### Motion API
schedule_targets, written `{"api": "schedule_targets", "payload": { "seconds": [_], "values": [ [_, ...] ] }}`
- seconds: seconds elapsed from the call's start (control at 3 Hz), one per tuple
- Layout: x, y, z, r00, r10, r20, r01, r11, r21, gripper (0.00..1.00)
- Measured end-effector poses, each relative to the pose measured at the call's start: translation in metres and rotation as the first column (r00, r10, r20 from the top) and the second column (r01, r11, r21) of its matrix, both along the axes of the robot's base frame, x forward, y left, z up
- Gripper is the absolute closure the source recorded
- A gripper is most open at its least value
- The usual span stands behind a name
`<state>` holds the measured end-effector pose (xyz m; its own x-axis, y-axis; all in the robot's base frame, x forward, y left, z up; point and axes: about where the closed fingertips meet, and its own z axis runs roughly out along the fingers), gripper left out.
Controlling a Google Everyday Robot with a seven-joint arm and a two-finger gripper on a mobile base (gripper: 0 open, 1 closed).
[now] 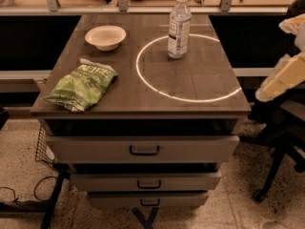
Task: Pick blue plastic bottle
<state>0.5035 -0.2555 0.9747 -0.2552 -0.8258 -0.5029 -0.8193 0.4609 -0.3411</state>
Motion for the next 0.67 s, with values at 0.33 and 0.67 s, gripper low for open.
{"api": "schedule_targets", "payload": {
  "seconds": [0.33, 0.67],
  "values": [
    [0.054, -0.014, -0.015, 0.9932, -0.058, 0.101, 0.033, 0.972, 0.234, 0.00],
    [0.116, -0.016, -0.010, 0.9644, -0.138, 0.226, 0.014, 0.879, 0.478, 0.00]
  ]
}}
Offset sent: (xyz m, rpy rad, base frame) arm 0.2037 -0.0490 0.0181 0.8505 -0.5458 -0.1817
